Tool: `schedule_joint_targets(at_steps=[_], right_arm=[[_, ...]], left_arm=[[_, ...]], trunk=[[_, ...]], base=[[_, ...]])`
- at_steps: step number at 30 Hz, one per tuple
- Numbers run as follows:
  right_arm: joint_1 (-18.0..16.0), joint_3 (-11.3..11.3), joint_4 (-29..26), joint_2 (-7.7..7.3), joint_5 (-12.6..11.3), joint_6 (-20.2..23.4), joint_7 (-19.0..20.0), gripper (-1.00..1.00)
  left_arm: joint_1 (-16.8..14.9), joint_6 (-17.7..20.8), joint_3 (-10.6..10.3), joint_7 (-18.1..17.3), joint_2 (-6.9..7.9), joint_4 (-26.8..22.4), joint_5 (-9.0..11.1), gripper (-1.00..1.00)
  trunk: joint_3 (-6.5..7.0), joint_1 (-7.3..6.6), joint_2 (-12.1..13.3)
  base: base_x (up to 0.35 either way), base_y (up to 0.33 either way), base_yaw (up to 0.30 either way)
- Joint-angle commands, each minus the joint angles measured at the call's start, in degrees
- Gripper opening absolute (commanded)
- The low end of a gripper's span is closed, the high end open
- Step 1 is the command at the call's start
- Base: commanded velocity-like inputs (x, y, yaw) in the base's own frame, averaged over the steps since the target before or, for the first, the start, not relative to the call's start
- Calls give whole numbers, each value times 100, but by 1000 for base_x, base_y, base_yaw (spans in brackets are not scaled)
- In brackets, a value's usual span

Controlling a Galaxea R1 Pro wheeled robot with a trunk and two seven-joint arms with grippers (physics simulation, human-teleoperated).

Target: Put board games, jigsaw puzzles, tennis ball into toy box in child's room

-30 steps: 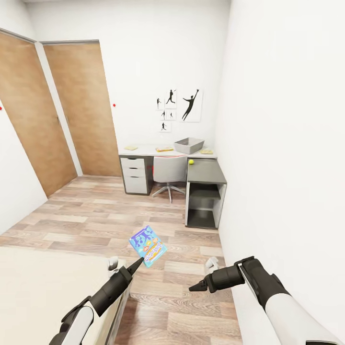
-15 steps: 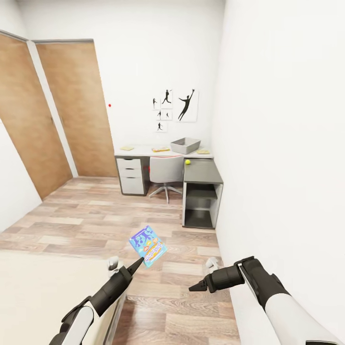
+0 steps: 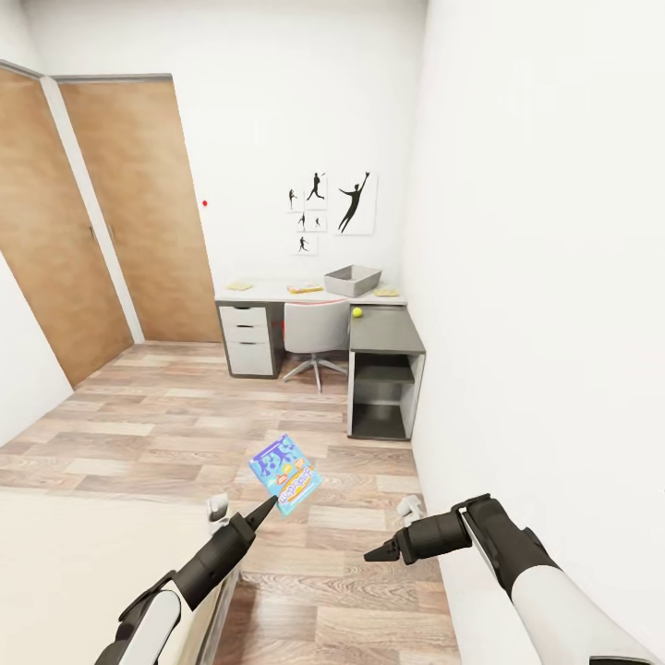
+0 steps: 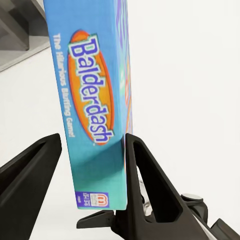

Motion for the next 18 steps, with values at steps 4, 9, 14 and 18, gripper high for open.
schedule_joint_targets(at_steps=[4, 9, 14, 18], right_arm=[[-4, -17, -8, 2, 33, 51, 34, 100], [-4, -18, -8, 2, 33, 48, 36, 100], [-4, -18, -8, 2, 33, 50, 40, 100], [-4, -18, -8, 7, 33, 51, 37, 100]], left_arm=[[-4, 51, 2, -5, 1, -1, 50, -100], [-4, 50, 2, -5, 2, -1, 50, -100], [-4, 51, 2, -7, 2, -1, 50, -100], [-4, 52, 2, -6, 2, -1, 50, -100]], trunk=[[-11, 2, -10], [-11, 2, -10], [-11, 2, -10], [-11, 2, -10]], base=[[1, 0, -3], [0, 97, -2], [0, 129, -3], [0, 48, -97]])
